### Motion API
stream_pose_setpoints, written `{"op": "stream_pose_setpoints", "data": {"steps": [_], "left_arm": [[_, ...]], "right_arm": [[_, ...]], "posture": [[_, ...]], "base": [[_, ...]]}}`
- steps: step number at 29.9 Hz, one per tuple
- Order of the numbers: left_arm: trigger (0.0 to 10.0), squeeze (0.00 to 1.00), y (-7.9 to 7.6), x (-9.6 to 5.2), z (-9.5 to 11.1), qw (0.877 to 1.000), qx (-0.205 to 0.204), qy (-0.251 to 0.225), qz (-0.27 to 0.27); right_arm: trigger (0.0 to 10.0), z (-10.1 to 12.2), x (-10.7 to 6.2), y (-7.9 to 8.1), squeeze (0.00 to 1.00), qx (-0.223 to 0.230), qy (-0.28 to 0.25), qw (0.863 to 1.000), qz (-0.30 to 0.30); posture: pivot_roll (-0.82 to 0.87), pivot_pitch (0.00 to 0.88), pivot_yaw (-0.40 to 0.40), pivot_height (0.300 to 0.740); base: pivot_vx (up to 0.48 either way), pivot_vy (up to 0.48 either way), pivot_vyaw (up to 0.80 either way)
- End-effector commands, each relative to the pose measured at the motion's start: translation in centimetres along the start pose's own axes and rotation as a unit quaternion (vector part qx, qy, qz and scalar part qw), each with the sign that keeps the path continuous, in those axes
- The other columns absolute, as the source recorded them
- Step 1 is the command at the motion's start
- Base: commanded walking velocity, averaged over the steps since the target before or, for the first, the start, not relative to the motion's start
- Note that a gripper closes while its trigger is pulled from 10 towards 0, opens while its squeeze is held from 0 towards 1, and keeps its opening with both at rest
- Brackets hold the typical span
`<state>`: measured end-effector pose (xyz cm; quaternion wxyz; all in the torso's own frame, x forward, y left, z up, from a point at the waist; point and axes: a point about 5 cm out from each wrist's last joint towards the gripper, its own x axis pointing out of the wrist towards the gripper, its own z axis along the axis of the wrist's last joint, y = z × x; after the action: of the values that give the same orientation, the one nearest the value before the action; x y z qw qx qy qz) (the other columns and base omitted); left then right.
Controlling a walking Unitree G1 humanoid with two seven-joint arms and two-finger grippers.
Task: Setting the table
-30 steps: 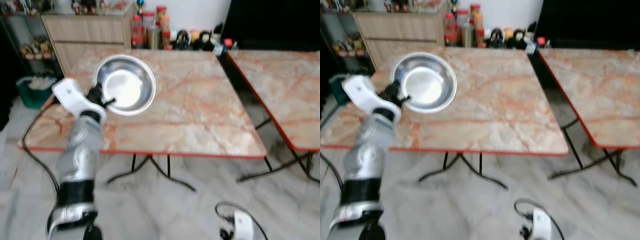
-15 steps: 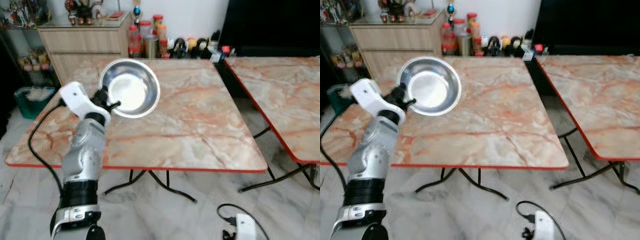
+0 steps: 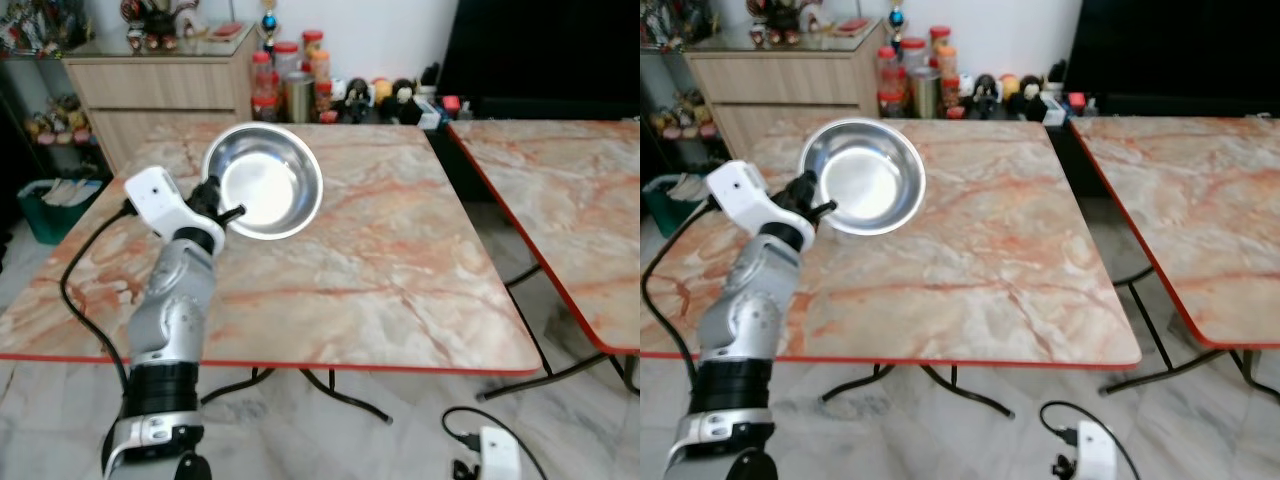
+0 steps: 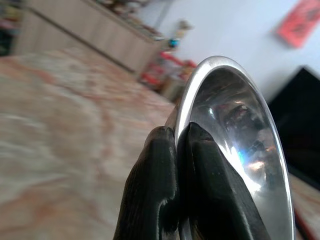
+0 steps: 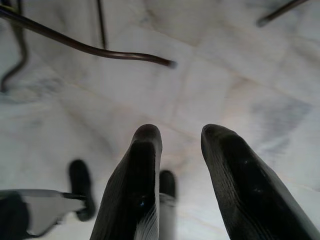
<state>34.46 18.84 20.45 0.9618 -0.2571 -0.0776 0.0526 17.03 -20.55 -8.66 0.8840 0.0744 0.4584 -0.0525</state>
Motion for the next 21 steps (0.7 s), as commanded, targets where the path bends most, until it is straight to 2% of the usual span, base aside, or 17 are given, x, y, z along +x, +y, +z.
{"op": "stream_pose_setpoints", "data": {"steps": [1, 4, 7, 10, 13, 18, 19, 21], "left_arm": [[10.0, 0.00, -1.1, 0.1, -0.8, 1.000, -0.006, 0.022, -0.013], [10.0, 0.00, -1.0, 0.1, -1.2, 0.999, -0.010, 0.036, -0.007], [10.0, 0.00, -0.9, 0.0, -2.2, 0.997, -0.028, 0.070, 0.009], [10.0, 0.00, -0.6, -0.1, -3.5, 0.993, -0.005, 0.113, 0.032], [10.0, 0.00, -0.6, -0.2, -3.9, 0.991, -0.004, 0.128, 0.037], [10.0, 0.00, -0.4, -0.7, -5.3, 0.980, -0.026, 0.189, 0.051], [10.0, 0.00, -0.4, -1.0, -6.0, 0.975, -0.028, 0.213, 0.052], [10.0, 0.00, -0.4, -1.1, -6.4, 0.972, -0.024, 0.227, 0.052]], "right_arm": [[10.0, -0.1, -0.2, -1.0, 0.00, -0.004, 0.002, 1.000, -0.012], [10.0, -0.1, -0.2, -1.0, 0.00, -0.004, 0.002, 1.000, -0.012], [10.0, -0.1, -0.2, -1.0, 0.00, -0.005, 0.003, 1.000, -0.011], [10.0, -0.1, -0.2, -1.0, 0.00, -0.006, 0.004, 1.000, -0.011], [10.0, -0.1, -0.2, -1.0, 0.00, -0.006, 0.004, 1.000, -0.011], [10.0, -0.1, -0.2, -1.0, 0.00, -0.007, 0.005, 1.000, -0.011], [10.0, -0.1, -0.2, -1.0, 0.00, -0.008, 0.005, 1.000, -0.010], [10.0, -0.1, -0.2, -0.9, 0.00, -0.009, 0.006, 1.000, -0.009]], "posture": [[0.05, 0.000, -0.033, 0.740], [0.05, 0.000, -0.033, 0.740], [0.05, 0.000, -0.033, 0.740], [0.05, 0.000, -0.034, 0.740], [0.05, 0.000, -0.033, 0.740], [0.06, 0.000, -0.033, 0.740], [0.06, 0.000, -0.034, 0.740], [0.06, 0.000, -0.033, 0.740]], "base": [[0.000, 0.000, 0.00], [0.000, 0.000, 0.00], [0.000, 0.000, 0.00], [0.000, 0.000, 0.00], [0.000, 0.000, 0.00], [0.000, 0.000, 0.00], [0.000, 0.000, 0.00], [0.000, 0.000, 0.00]]}}
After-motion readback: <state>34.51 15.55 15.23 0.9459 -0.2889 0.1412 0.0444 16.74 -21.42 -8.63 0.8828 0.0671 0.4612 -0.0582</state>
